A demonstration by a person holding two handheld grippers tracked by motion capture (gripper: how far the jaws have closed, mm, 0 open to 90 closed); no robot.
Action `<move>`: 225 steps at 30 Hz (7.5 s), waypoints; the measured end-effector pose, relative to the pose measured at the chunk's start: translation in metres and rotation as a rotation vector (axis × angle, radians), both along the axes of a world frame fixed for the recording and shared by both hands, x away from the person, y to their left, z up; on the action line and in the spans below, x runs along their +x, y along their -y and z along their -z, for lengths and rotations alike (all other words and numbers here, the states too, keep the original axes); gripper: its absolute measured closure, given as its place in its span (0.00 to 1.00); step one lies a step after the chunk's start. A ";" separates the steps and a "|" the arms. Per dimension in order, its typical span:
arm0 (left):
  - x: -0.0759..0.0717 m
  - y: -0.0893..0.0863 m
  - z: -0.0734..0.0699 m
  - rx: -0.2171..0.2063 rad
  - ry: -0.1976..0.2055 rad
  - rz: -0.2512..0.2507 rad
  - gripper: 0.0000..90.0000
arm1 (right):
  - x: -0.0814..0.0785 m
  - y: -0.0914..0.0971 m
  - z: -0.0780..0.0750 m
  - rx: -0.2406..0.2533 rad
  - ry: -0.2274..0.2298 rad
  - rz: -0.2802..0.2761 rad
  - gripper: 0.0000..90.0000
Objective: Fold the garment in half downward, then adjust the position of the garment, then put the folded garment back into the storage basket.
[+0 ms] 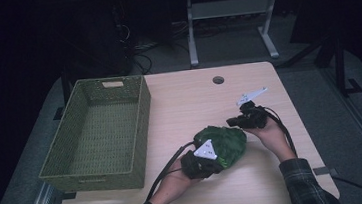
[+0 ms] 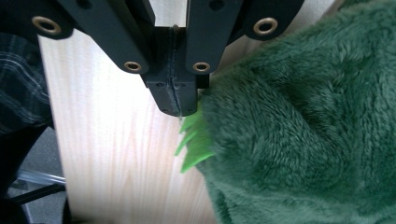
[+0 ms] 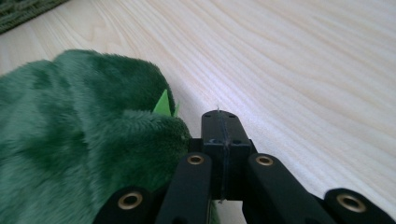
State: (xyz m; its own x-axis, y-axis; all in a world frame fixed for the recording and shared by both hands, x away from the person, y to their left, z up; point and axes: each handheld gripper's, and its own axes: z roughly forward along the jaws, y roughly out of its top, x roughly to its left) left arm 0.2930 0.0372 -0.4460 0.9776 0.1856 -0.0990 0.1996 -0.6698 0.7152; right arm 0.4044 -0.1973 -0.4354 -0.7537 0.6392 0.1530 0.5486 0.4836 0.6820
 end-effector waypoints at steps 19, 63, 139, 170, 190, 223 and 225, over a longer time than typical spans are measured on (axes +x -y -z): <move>0.017 -0.007 0.012 0.043 0.009 -0.050 1.00 | -0.012 0.003 0.011 -0.006 -0.062 -0.046 1.00; 0.040 -0.051 0.010 0.081 0.007 -0.139 0.83 | -0.092 0.043 0.017 0.020 0.019 0.074 0.67; 0.061 -0.001 0.022 0.111 0.063 0.034 0.17 | -0.125 0.089 0.048 -0.089 0.092 0.312 0.00; 0.061 -0.011 -0.002 0.121 -0.013 -0.016 0.86 | -0.125 0.089 0.048 -0.089 0.092 0.312 0.00; 0.060 -0.033 -0.066 0.087 0.015 -0.092 0.85 | -0.126 0.088 0.048 -0.089 0.093 0.308 0.00; 0.060 -0.137 -0.156 0.081 0.098 -0.307 0.85 | -0.126 0.088 0.048 -0.088 0.092 0.307 0.00; 0.060 -0.147 -0.158 0.083 0.101 -0.326 0.85 | -0.126 0.088 0.048 -0.088 0.093 0.306 0.00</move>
